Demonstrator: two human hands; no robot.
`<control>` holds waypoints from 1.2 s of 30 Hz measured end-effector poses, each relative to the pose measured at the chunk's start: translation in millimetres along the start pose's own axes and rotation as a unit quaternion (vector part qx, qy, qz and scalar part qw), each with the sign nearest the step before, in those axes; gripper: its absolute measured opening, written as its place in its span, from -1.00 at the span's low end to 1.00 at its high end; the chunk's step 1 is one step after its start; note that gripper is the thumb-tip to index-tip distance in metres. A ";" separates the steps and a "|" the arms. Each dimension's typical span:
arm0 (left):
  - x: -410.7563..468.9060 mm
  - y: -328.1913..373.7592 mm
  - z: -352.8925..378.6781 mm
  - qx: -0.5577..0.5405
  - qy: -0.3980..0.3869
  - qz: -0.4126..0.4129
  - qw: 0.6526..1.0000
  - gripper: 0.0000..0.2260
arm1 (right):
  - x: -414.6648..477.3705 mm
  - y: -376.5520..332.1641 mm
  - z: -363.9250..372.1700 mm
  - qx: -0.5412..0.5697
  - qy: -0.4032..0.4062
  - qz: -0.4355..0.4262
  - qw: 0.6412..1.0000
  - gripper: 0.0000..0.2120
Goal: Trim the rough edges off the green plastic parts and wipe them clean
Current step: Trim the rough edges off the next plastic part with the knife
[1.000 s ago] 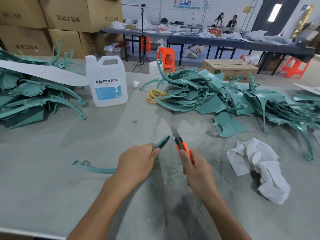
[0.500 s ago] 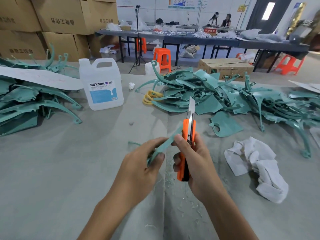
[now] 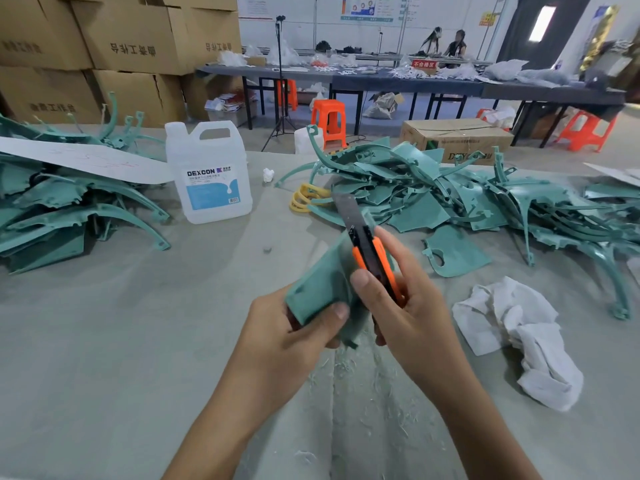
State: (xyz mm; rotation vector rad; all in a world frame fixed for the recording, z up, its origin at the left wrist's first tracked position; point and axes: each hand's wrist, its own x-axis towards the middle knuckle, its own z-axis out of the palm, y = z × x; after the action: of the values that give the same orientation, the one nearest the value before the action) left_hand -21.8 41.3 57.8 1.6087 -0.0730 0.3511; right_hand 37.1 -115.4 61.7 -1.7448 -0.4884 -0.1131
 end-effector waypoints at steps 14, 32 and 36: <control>21.8 80.1 -17.2 0.131 0.195 0.215 0.948 -0.91 | -4.2 -35.2 5.2 0.238 -0.048 0.081 0.967 -0.65; 72.5 -66.0 -33.8 0.536 -0.048 -0.059 0.841 -0.84 | -34.9 59.6 26.5 0.120 -0.049 0.226 0.965 -0.66; 70.5 -66.7 -31.6 0.522 -0.062 -0.043 0.850 -0.86 | -21.3 59.1 39.5 0.114 -0.028 0.188 0.975 -0.65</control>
State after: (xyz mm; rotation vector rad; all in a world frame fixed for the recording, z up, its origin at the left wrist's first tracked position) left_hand 56.7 89.0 13.4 2.7117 0.1176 0.2120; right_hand 33.0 -92.2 -8.7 -1.5876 -0.1947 0.2527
